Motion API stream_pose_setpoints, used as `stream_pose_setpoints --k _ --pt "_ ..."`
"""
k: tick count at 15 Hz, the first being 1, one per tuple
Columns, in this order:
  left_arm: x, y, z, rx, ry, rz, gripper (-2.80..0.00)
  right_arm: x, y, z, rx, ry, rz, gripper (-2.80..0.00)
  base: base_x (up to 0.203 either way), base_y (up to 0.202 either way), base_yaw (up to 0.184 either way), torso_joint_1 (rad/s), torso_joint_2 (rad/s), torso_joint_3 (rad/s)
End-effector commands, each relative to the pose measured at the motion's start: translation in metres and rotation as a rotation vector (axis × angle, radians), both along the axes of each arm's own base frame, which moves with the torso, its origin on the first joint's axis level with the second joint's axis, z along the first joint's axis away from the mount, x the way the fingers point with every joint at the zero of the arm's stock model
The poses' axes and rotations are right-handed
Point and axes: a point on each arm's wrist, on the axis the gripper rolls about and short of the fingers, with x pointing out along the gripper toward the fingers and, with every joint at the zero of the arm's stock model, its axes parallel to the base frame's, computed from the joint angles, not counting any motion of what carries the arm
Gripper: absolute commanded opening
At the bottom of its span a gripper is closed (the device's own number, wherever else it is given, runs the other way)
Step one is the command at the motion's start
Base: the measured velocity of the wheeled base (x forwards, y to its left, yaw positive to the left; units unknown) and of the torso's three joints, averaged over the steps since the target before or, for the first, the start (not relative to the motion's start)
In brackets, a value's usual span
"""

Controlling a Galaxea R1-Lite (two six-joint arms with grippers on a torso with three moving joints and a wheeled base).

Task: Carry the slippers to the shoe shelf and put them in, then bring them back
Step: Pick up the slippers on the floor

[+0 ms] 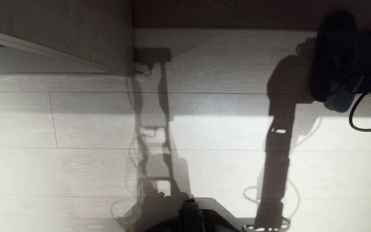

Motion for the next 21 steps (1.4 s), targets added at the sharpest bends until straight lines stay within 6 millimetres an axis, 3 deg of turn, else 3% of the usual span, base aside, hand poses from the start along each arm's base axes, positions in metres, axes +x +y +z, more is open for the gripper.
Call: stream_pose_setpoints --k 1,5,12,16,18,21 --pt "0.0 0.0 0.0 0.0 0.0 0.001 -2.8 -0.021 0.006 0.006 -0.008 -0.018 0.006 -2.8 0.0 0.0 0.0 0.0 0.0 0.0" --pt "0.0 0.0 0.0 0.0 0.0 0.001 -2.8 -0.049 0.013 -0.013 0.012 0.046 -0.022 -2.8 0.0 0.0 0.0 0.0 0.0 0.0" --pt "0.0 0.0 0.0 0.0 0.0 0.001 -2.8 -0.082 0.016 -0.028 0.073 0.064 -0.294 -2.8 0.0 0.0 0.0 0.0 0.0 0.0" --pt "0.0 0.0 0.0 0.0 0.0 0.001 -2.8 -0.121 0.039 -0.015 0.085 -0.011 -0.312 -2.8 0.0 0.0 0.0 0.0 0.0 0.0" --pt "0.0 0.0 0.0 0.0 0.0 0.001 -2.8 -0.155 0.053 -0.014 0.084 -0.027 -0.27 -2.8 0.0 0.0 0.0 0.0 0.0 0.0" --pt "0.0 0.0 0.0 0.0 0.0 0.001 -2.8 -0.204 0.067 -0.028 0.081 -0.02 -0.203 -2.8 0.0 0.0 0.0 0.0 0.0 0.0"
